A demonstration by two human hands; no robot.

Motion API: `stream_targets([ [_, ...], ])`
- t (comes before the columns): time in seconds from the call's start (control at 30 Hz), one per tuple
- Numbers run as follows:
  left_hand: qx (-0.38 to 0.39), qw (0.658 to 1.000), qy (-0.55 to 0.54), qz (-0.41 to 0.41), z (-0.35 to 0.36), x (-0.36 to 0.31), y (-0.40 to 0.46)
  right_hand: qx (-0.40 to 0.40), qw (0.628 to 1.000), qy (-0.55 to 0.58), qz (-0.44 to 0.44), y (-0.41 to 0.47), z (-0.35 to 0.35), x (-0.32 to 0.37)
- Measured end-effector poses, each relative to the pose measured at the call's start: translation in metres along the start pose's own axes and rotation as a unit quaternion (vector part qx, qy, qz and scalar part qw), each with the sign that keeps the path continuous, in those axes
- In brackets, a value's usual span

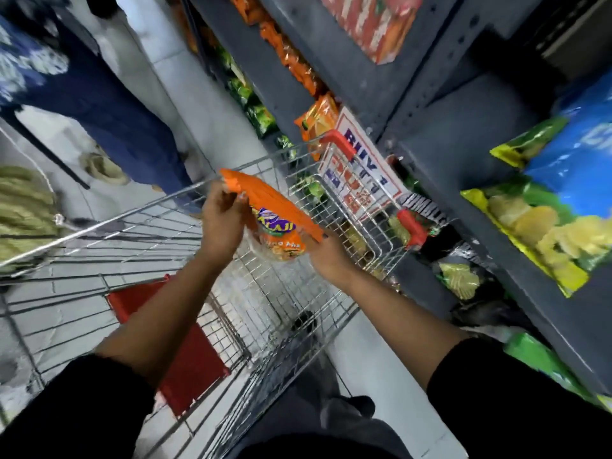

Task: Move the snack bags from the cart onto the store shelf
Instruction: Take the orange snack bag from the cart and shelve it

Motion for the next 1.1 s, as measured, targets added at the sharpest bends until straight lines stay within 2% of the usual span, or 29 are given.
stream_targets([
  [0.23,-0.054,0.988,-0.037,0.141,-0.003,-0.146,0.001,-0.102,0.981,-0.044,-0.157,-0.084,-0.022,0.089],
  [0.3,-0.038,0.980,-0.068,0.185,0.004,-0.191,0.006,-0.139,0.968,-0.029,-0.208,-0.115,-0.033,0.121],
  [0.43,-0.021,0.952,-0.106,0.286,0.039,-0.293,0.009,-0.236,0.920,-0.023,-0.311,-0.191,-0.074,0.181],
  [0.6,-0.008,0.914,-0.197,0.356,0.091,-0.403,0.014,-0.275,0.868,0.044,-0.410,-0.304,-0.142,0.237],
  [0.67,0.011,0.893,-0.230,0.388,0.123,-0.460,-0.017,-0.289,0.843,0.067,-0.450,-0.349,-0.172,0.252],
  [0.77,0.041,0.861,-0.258,0.437,0.170,-0.532,-0.070,-0.336,0.784,0.088,-0.515,-0.420,-0.217,0.262],
  [0.93,0.105,0.828,-0.337,0.435,0.246,-0.609,-0.135,-0.390,0.720,0.140,-0.556,-0.523,-0.289,0.253],
  [1.1,0.155,0.816,-0.397,0.390,0.329,-0.639,-0.205,-0.459,0.661,0.204,-0.558,-0.612,-0.347,0.205],
])
Point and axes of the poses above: each hand's wrist, its own y-axis towards the middle knuckle, its own z-axis out of the palm, x = y × z, the point moved 5 cm from there along y, towards the middle knuckle, and after that the axes turned 12 degrees about z, right-handed, at the moved point
